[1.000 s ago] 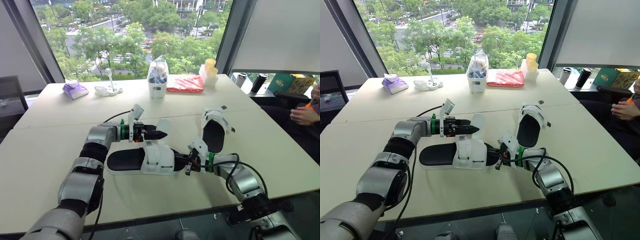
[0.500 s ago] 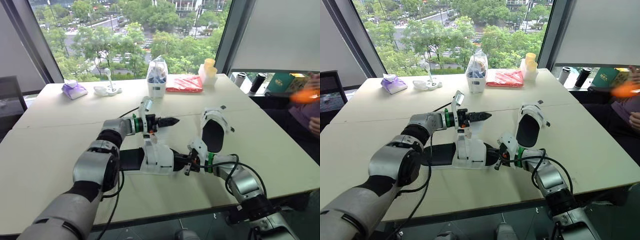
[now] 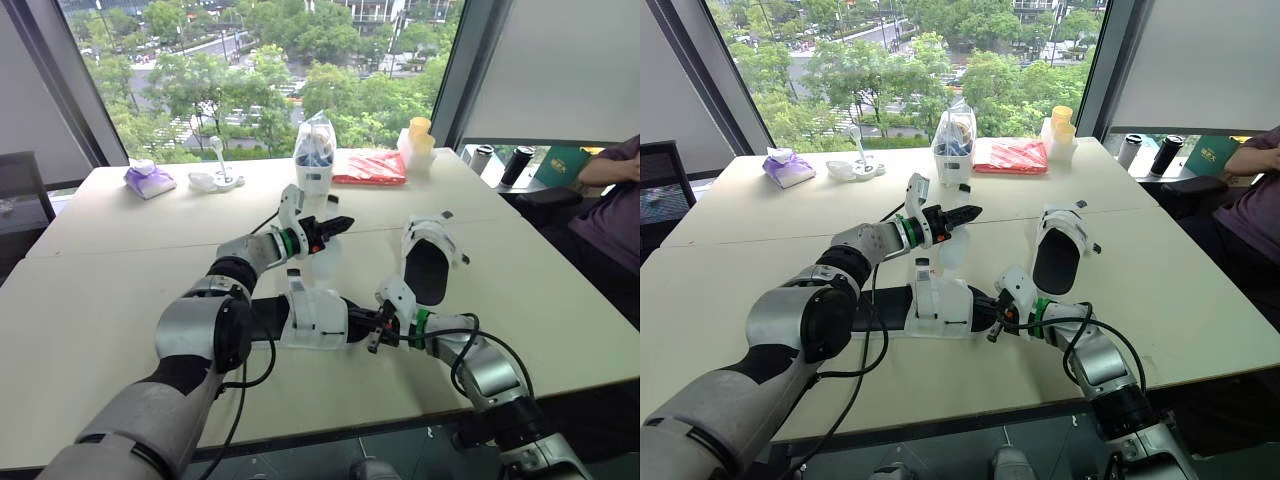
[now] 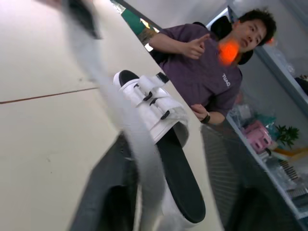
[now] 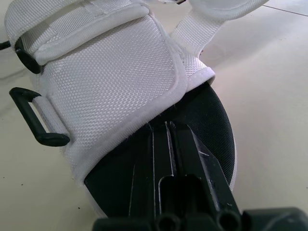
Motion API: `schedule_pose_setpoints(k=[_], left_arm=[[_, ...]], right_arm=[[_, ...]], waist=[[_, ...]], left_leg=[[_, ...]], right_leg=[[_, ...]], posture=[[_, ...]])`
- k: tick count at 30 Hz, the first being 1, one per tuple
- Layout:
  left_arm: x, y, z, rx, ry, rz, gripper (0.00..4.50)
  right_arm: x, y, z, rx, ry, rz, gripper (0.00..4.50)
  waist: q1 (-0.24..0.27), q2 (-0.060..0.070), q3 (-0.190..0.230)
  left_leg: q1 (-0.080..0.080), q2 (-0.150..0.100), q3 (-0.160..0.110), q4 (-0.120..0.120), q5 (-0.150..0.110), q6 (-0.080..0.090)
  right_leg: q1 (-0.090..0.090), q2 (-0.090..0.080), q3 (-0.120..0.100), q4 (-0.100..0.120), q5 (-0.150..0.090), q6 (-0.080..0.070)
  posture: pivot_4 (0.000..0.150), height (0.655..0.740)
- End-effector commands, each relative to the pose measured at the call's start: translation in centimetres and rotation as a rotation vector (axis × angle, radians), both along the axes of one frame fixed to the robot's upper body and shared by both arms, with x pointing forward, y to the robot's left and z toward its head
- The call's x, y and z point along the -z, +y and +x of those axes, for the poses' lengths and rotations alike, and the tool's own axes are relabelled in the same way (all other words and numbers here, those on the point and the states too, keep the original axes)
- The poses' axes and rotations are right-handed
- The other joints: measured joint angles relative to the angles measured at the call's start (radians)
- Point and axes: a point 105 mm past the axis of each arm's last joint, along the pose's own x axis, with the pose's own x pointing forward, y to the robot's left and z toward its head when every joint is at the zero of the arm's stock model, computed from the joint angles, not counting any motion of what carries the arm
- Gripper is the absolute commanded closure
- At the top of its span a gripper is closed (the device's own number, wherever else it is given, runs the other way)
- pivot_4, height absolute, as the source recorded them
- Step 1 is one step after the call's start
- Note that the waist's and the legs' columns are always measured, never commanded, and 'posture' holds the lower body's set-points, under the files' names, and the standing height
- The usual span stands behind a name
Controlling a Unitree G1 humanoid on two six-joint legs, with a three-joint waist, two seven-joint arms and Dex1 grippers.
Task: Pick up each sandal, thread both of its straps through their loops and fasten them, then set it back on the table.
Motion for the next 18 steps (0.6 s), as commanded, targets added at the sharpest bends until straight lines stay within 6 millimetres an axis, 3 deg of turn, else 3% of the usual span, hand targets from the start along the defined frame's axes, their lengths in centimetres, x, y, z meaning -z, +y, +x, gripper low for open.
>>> schedule_pose_setpoints(k=[1,6,13,18], left_arm=[[-2.1,0.1,0.3,-0.012,-0.052,-0.034,4.4],[-2.3,0.4,0.0,0.034,-0.12,0.032,4.4],[-0.5,-0.2,-2.6,0.333,-0.57,0.432,4.4],[1.5,1.2,-4.4,0.415,-1.076,0.759,4.4]], right_arm=[[3.2,-0.3,-1.2,0.008,0.124,-0.048,4.5],[3.3,-0.2,-1.3,0.002,0.127,-0.049,4.5],[3.6,-0.7,-1.9,-0.006,0.14,-0.063,4.5],[3.8,-0.8,-2.2,-0.023,0.15,-0.076,4.5]], waist=[[0.0,0.0,0.0],[0.0,0.0,0.0],[0.003,0.0,0.0],[0.008,0.001,0.0]], left_leg=[[0.0,0.0,0.0,0.0,0.0,0.0],[0.0,0.0,0.0,0.0,0.0,0.0],[0.0,0.0,0.0,0.0,0.0,0.0],[0.001,0.0,0.0,-0.003,0.0,0.0]], right_leg=[[0.0,0.0,0.0,0.0,0.0,0.0],[0.0,0.0,0.0,0.0,0.0,0.0],[0.0,0.0,0.0,-0.001,0.0,0.0],[0.0,0.0,0.0,-0.001,0.0,-0.001]], posture=[[0.15,0.74],[0.15,0.74],[0.15,0.74],[0.15,0.74]])
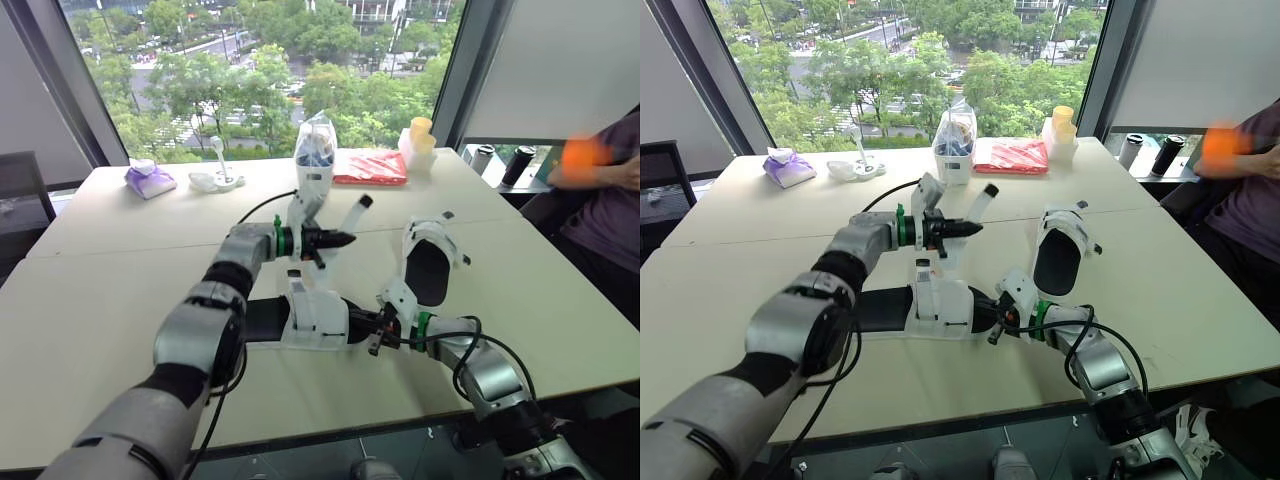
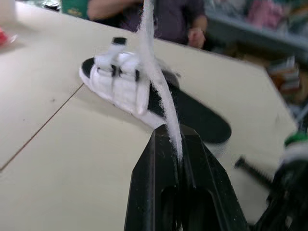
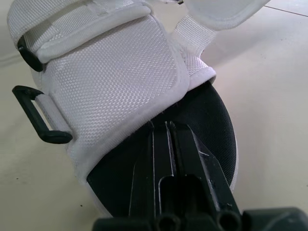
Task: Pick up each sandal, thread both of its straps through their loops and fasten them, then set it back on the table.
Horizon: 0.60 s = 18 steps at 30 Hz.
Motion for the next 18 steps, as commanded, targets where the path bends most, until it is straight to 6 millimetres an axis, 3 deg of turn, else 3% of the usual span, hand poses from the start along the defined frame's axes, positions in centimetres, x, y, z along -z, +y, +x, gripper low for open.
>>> schedule_pose_setpoints(k=[1,7,10,14,18], left_arm=[[-1.0,0.4,-1.3,0.117,-0.407,0.156,4.4],[-2.9,0.9,-2.0,0.121,-0.972,0.263,4.4],[-3.7,0.7,-2.3,0.13,-1.158,0.283,4.4],[-2.3,0.7,-3.1,0.23,-1.353,0.365,4.4],[-1.2,1.2,-3.1,0.261,-1.442,0.397,4.4]], right_arm=[[3.6,-0.6,-1.6,-0.02,0.149,-0.069,4.5],[3.6,-0.4,-1.3,-0.037,0.148,-0.074,4.5],[3.6,-0.3,-1.2,-0.042,0.148,-0.074,4.5],[3.7,-0.2,-1.1,-0.045,0.149,-0.074,4.5],[3.7,-0.4,-1.0,-0.04,0.15,-0.075,4.5]], waist=[[0.01,0.0,0.0],[0.023,0.0,-0.001],[0.022,0.0,-0.001],[0.019,0.0,-0.001],[0.02,0.0,-0.001]], left_leg=[[0.0,0.0,0.0,0.0,0.0,0.0],[0.0,0.0,0.0,0.003,0.0,0.0],[-0.001,0.0,0.0,0.004,0.0,0.0],[-0.001,0.0,0.001,0.004,0.0,0.0],[0.0,0.0,0.001,0.003,0.0,0.0]], right_leg=[[-0.001,0.0,0.0,0.0,0.0,0.0],[0.0,-0.001,0.0,0.0,-0.002,-0.003],[0.001,0.0,0.0,0.0,-0.001,-0.002],[0.001,0.0,0.0,0.0,0.0,0.0],[0.001,0.0,0.0,0.001,0.0,0.001]], posture=[[0.15,0.74],[0.15,0.74],[0.15,0.74],[0.15,0.74],[0.15,0.74]])
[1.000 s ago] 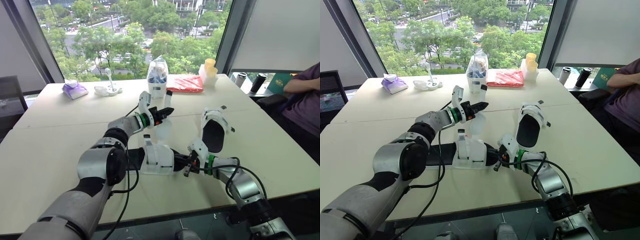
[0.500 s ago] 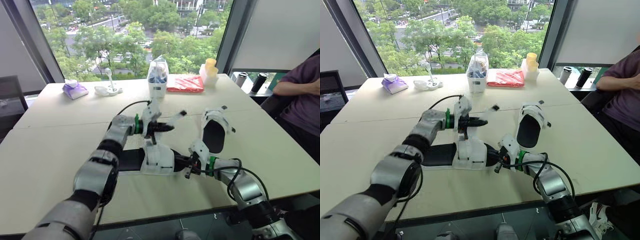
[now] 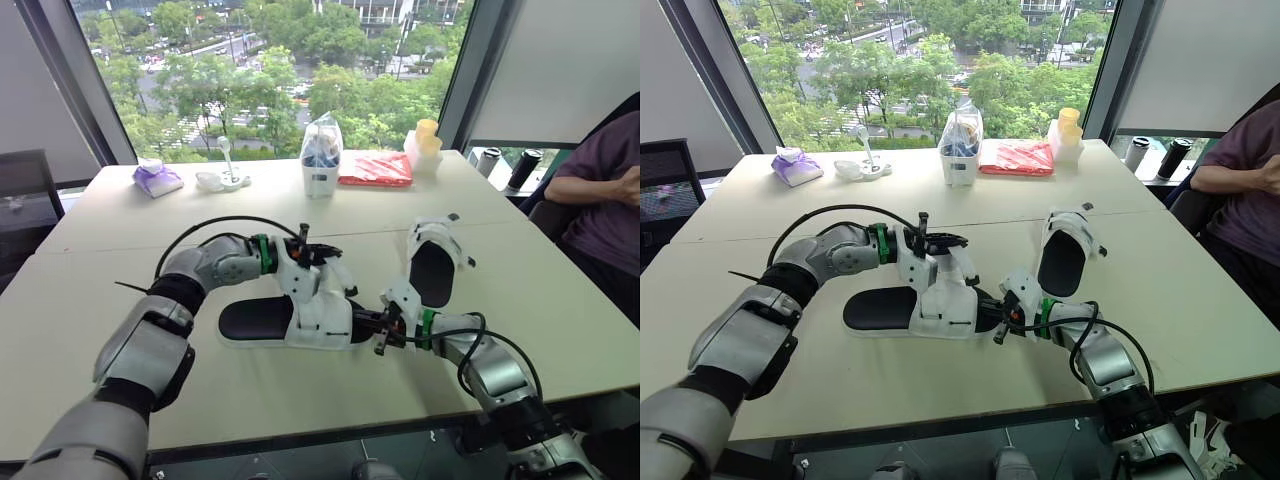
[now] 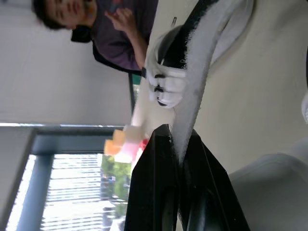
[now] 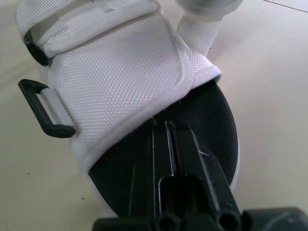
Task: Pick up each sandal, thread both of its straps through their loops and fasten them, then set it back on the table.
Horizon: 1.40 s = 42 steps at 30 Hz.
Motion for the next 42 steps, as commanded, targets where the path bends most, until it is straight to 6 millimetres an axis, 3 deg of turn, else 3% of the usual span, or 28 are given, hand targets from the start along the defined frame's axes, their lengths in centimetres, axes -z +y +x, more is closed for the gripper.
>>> schedule_pose_setpoints(k=[1,4,10,15,20,25,27,29,33,37,42], left_arm=[[-0.4,0.0,-0.1,0.05,-0.119,0.007,4.17],[0.2,0.2,-0.1,0.068,-0.155,0.025,3.15],[-0.9,0.6,0.3,0.059,-0.207,-0.034,0.12],[-2.6,2.3,0.1,0.032,-0.171,-0.113,0.04],[-2.3,5.1,-0.9,0.007,-0.069,-0.126,0.04],[-1.6,7.4,0.2,-0.223,0.296,-0.345,0.04],[-2.0,8.1,-0.1,-0.321,0.724,-0.529,0.04],[-2.5,7.5,-2.2,-0.272,1.11,-0.616,0.04],[-3.5,6.1,-6.1,-0.197,1.549,-0.636,0.04],[-3.0,5.4,-7.9,-0.196,1.662,-0.589,0.04],[-1.8,4.1,-8.8,-0.22,1.781,-0.531,0.04]], right_arm=[[3.9,0.1,-1.4,-0.015,0.142,-0.06,4.5],[3.9,0.1,-1.3,-0.012,0.142,-0.059,4.5],[3.9,0.1,-1.1,-0.012,0.142,-0.059,4.5],[3.9,0.0,-0.9,-0.016,0.141,-0.064,4.5],[3.9,-0.1,-0.7,-0.029,0.145,-0.071,4.5],[3.9,-0.2,-0.4,-0.038,0.144,-0.078,4.5],[3.9,-0.2,-0.4,-0.043,0.146,-0.081,4.5],[4.0,-0.1,-0.4,-0.05,0.15,-0.083,4.5],[4.3,0.1,-0.5,-0.066,0.155,-0.09,4.5],[4.2,0.1,-0.5,-0.072,0.153,-0.096,4.5],[4.3,0.0,-0.5,-0.079,0.157,-0.106,4.5]], waist=[[0.0,0.0,0.0],[0.001,0.0,0.0],[-0.001,0.0,0.0],[-0.002,0.0,0.0],[-0.001,0.0,0.0],[-0.002,0.0,-0.001],[-0.003,-0.001,0.0],[-0.008,-0.001,0.0],[-0.005,-0.001,0.0],[-0.012,0.0,0.0],[-0.02,0.0,0.0]], left_leg=[[0.0,0.0,0.0,0.0,0.0,0.0],[0.0,0.0,0.0,0.0,0.0,0.0],[0.0,0.0,0.0,0.0,0.0,0.0],[0.001,0.001,0.001,0.0,0.0,0.0],[0.001,0.001,0.001,0.0,0.0,0.0],[0.003,0.001,0.003,0.0,0.0,0.0],[0.003,0.002,0.003,0.0,0.0,0.0],[0.002,0.003,0.003,0.001,0.0,0.0],[0.003,0.003,0.002,0.001,0.0,0.0],[0.014,0.003,0.002,-0.001,-0.001,0.0],[0.012,0.003,0.001,-0.001,-0.001,0.0]], right_leg=[[0.0,0.0,0.0,0.0,0.0,0.0],[0.0,0.0,0.0,0.0,0.0,0.0],[0.0,0.0,0.0,0.0,0.0,0.0],[0.0,0.0,-0.001,0.0,0.0,0.0],[0.0,0.0,0.0,0.0,0.0,0.0],[0.001,-0.001,0.0,0.001,-0.001,-0.005],[0.0,-0.001,-0.001,0.002,-0.001,-0.006],[0.0,-0.001,0.0,0.002,0.0,-0.008],[0.001,0.0,-0.001,0.002,0.0,-0.008],[0.012,0.0,-0.001,-0.002,-0.002,-0.008],[0.012,0.001,-0.001,-0.007,-0.002,-0.008]], posture=[[0.15,0.74],[0.15,0.74],[0.15,0.74],[0.15,0.74],[0.15,0.74],[0.15,0.74],[0.15,0.74],[0.15,0.74],[0.15,0.74],[0.15,0.74],[0.15,0.74]])
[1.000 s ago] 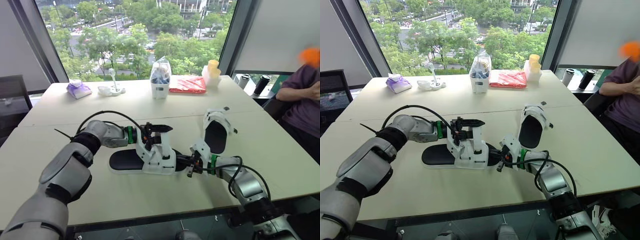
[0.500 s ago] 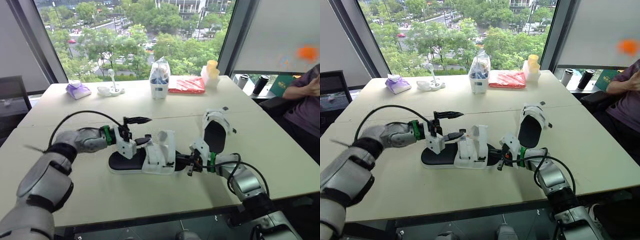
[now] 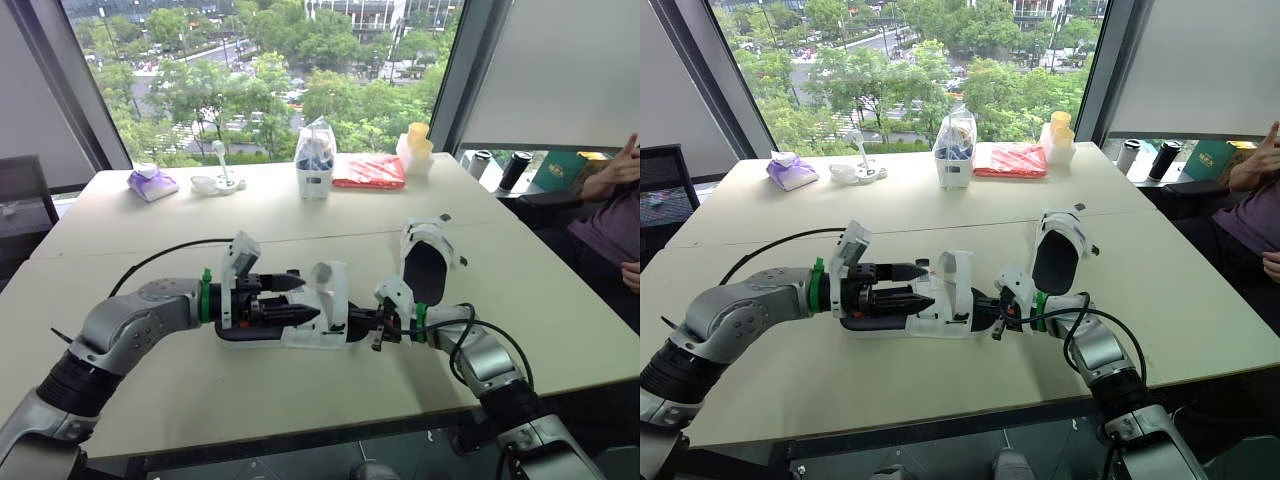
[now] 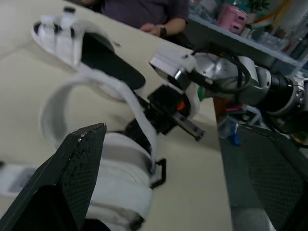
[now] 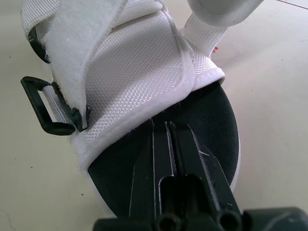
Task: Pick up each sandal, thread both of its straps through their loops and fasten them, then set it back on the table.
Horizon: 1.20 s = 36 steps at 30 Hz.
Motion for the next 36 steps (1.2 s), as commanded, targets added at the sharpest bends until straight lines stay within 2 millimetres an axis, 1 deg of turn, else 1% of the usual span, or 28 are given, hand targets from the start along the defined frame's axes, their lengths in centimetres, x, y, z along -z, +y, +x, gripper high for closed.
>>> schedule_pose_setpoints(k=[1,6,10,18,21,24,28,31,34,36], left_arm=[[-1.0,-1.3,0.2,0.006,-0.025,-0.016,0.04],[0.4,-3.0,1.8,-0.031,-0.016,-0.002,0.04],[2.0,-3.8,2.9,-0.045,-0.042,0.067,0.04],[2.4,-5.5,3.4,0.004,-0.025,0.035,0.04],[2.6,-6.3,3.6,0.009,-0.027,0.026,0.87],[2.6,-6.8,3.6,0.013,-0.042,0.03,2.38],[2.6,-6.7,4.1,0.001,-0.063,0.041,4.45],[1.5,-6.5,4.3,-0.007,-0.046,-0.003,4.45],[-0.4,-6.2,4.9,-0.036,0.039,-0.112,4.45],[-0.9,-6.0,5.1,-0.042,0.078,-0.142,4.45]], right_arm=[[4.1,-0.5,-1.4,-0.009,0.134,-0.097,4.5],[3.9,-0.3,-1.4,-0.013,0.131,-0.095,4.5],[3.9,-0.3,-1.4,-0.01,0.129,-0.093,4.5],[4.2,-0.3,-1.7,0.008,0.132,-0.084,4.5],[4.2,-0.2,-1.6,0.013,0.133,-0.078,4.5],[4.1,-0.1,-1.6,0.016,0.132,-0.077,4.5],[4.1,-0.2,-1.5,0.019,0.131,-0.076,4.5],[4.1,-0.2,-1.5,0.02,0.132,-0.076,4.5],[4.2,-0.2,-1.6,0.019,0.135,-0.076,4.5],[4.2,-0.1,-1.6,0.016,0.138,-0.077,4.5]], waist=[[-0.001,0.0,0.0],[-0.005,0.0,0.0],[-0.005,0.0,0.0],[-0.004,0.0,-0.001],[-0.005,0.0,-0.001],[-0.005,0.0,-0.001],[-0.005,0.0,-0.001],[-0.006,0.0,-0.001],[-0.006,-0.001,0.0],[-0.007,-0.001,0.0]], left_leg=[[0.0,0.0,0.0,0.0,0.0,0.0],[0.0,-0.001,0.0,-0.001,0.0,0.0],[0.001,-0.001,0.0,-0.003,0.0,0.0],[0.001,0.0,0.0,-0.004,0.0,0.0],[0.001,0.0,0.0,-0.004,0.0,0.0],[0.001,0.0,0.0,-0.004,0.0,0.0],[0.001,0.0,0.0,-0.004,0.0,0.0],[0.001,0.0,0.0,-0.004,0.0,0.0],[0.0,0.0,0.0,-0.004,0.0,0.0],[0.0,0.0,0.0,-0.004,0.0,0.0]], right_leg=[[0.001,0.0,0.0,-0.002,0.0,0.0],[0.003,0.0,0.0,-0.007,0.0,0.0],[0.003,0.0,0.0,-0.006,0.0,0.0],[0.003,0.0,0.0,-0.007,0.0,0.0],[0.003,0.0,0.0,-0.009,0.0,0.0],[0.004,0.0,0.0,-0.011,0.0,0.0],[0.004,0.0,0.0,-0.011,0.0,0.0],[0.004,0.0,0.0,-0.011,0.0,0.0],[0.004,0.0,0.0,-0.011,0.0,0.0],[0.003,0.0,-0.001,-0.012,0.0,0.0]], posture=[[0.15,0.74],[0.15,0.74],[0.15,0.74],[0.15,0.74],[0.15,0.74],[0.15,0.74],[0.15,0.74],[0.15,0.74],[0.15,0.74],[0.15,0.74]])
